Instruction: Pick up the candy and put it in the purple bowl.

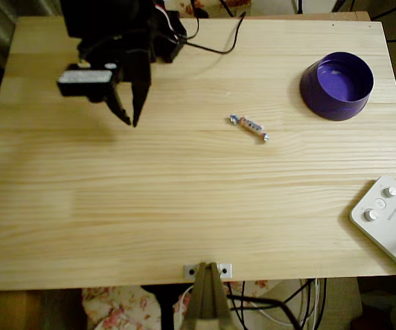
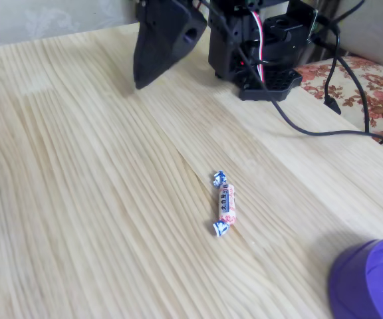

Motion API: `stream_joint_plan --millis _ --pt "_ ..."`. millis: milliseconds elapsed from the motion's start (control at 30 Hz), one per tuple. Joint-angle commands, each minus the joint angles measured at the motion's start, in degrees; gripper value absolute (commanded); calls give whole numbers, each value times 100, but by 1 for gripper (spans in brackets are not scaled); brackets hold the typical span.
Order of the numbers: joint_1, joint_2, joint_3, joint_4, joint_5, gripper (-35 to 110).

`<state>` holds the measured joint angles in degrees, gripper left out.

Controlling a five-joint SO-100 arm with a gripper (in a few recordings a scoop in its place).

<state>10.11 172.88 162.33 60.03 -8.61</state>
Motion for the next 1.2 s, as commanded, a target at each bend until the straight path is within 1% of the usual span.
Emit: stream_joint_plan --millis 0,100,167,267,333,433,533,733,833,967,1167 --pt "-211 -308 -1002 378 141 -1" --pt "-650 -677 -1521 905 343 -1" --pt "-1160 -791 -1890 1213 448 -1" --pt "-1916 -1195 -2479 1503 791 -1" --pt "-2364 -1547 -2769 1564 809 -1" --pt "-2786 -1749 -2953 1477 729 -1" --pt "-3146 -2013 -3085 1380 896 -1" --pt "-3779 -2777 -3384 1213 281 -1" --pt "-4175 -2856 -3463 888 220 -1" --pt "-4790 -3261 -3700 791 149 -1" --pt "-5370 -3990 -4263 422 158 -1"
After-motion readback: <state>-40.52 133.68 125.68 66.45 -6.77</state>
